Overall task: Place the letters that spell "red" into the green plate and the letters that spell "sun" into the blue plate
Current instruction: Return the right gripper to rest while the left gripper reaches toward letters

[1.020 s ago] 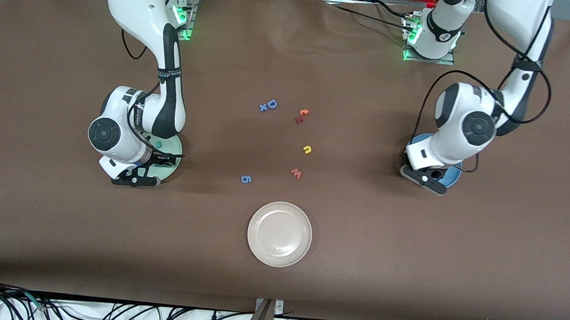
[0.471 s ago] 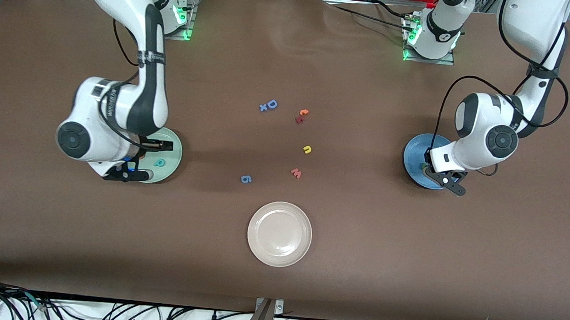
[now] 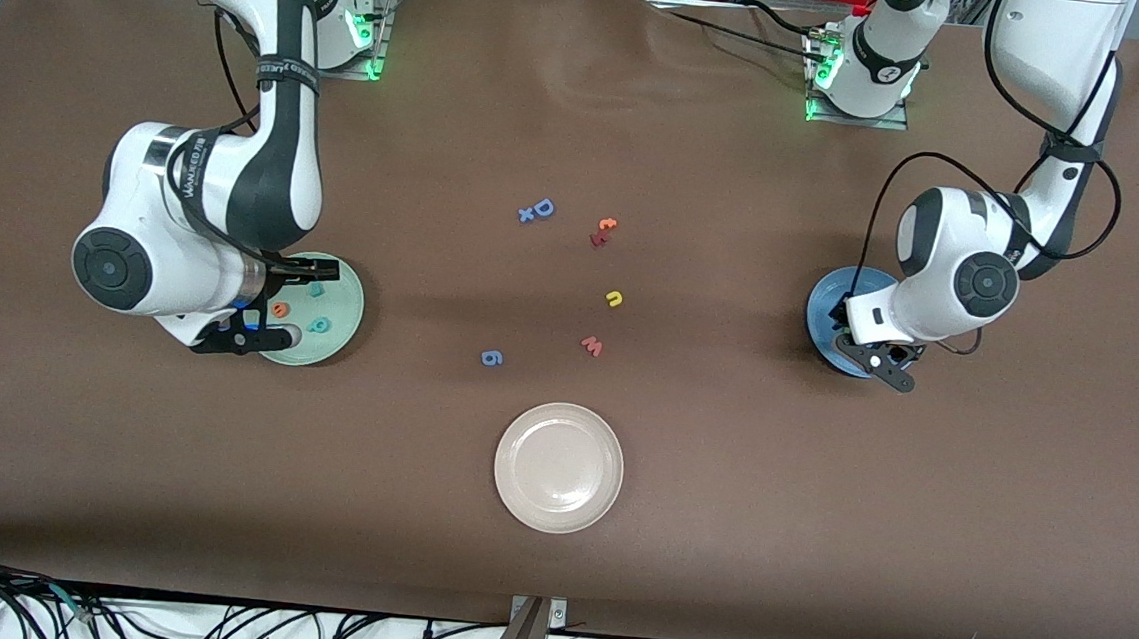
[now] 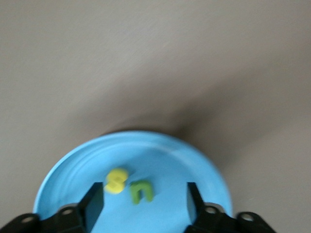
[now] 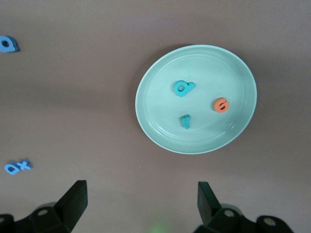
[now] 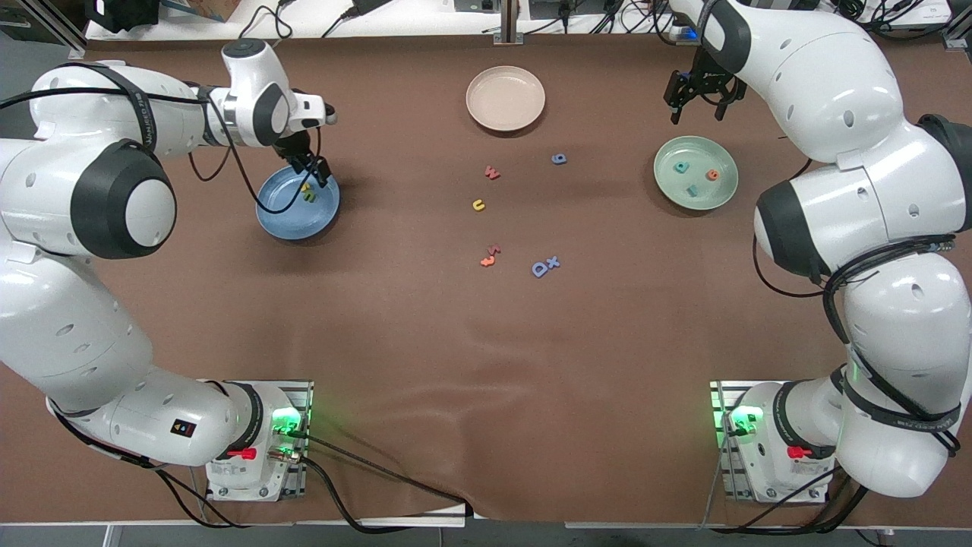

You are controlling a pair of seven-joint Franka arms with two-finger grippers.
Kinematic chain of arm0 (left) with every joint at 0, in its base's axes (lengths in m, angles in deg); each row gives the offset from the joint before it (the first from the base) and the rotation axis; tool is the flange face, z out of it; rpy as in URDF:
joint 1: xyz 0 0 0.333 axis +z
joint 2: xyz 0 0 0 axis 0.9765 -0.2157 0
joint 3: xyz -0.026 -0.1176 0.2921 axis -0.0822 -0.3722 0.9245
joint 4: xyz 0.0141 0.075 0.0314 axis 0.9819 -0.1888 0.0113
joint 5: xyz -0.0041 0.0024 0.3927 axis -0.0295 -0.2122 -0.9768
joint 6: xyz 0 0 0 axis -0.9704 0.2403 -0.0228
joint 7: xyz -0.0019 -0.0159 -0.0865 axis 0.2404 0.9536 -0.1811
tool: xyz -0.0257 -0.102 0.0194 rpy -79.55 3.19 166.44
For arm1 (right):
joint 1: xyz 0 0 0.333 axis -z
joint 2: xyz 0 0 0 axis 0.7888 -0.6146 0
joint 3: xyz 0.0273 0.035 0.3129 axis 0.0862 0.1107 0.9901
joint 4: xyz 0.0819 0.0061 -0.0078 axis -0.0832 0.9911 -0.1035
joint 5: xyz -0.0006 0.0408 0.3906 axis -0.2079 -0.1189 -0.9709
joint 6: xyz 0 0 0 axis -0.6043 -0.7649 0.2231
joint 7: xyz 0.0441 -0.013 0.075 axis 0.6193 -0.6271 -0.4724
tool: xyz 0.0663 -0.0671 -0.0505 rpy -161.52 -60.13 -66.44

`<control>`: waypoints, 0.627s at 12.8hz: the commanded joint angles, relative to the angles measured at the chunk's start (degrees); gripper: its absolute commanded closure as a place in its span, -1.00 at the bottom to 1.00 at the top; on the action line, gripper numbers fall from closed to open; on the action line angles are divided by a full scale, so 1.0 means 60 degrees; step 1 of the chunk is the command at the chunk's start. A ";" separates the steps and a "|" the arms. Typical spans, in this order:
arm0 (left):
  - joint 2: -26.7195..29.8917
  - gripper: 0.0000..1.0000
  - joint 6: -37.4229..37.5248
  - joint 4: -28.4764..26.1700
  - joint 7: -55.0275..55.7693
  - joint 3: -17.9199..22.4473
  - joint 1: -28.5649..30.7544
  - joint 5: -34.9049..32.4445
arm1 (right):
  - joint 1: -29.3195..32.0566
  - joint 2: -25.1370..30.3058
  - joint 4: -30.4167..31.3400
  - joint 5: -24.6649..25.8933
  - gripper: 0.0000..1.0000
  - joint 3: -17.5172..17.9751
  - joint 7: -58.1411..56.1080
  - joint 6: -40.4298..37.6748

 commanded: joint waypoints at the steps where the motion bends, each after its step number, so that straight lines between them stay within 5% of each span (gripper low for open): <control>1: 0.0246 -1.00 0.0086 0.0112 0.0948 -0.0693 -0.0339 0.0886 | 0.0460 0.1191 -0.0035 0.1335 -1.00 0.1160 0.0541 -0.0154; 4: 0.0275 -1.00 0.0057 0.0345 0.3495 -0.1105 -0.1174 0.1096 | 0.1719 0.2495 -0.0020 0.2860 -1.00 0.2934 0.0763 -0.0183; 8: -0.0118 -1.00 0.0028 0.1149 0.4412 -0.1106 -0.2448 0.0964 | 0.3974 0.3931 -0.0006 0.3344 -1.00 0.4881 0.0690 0.0006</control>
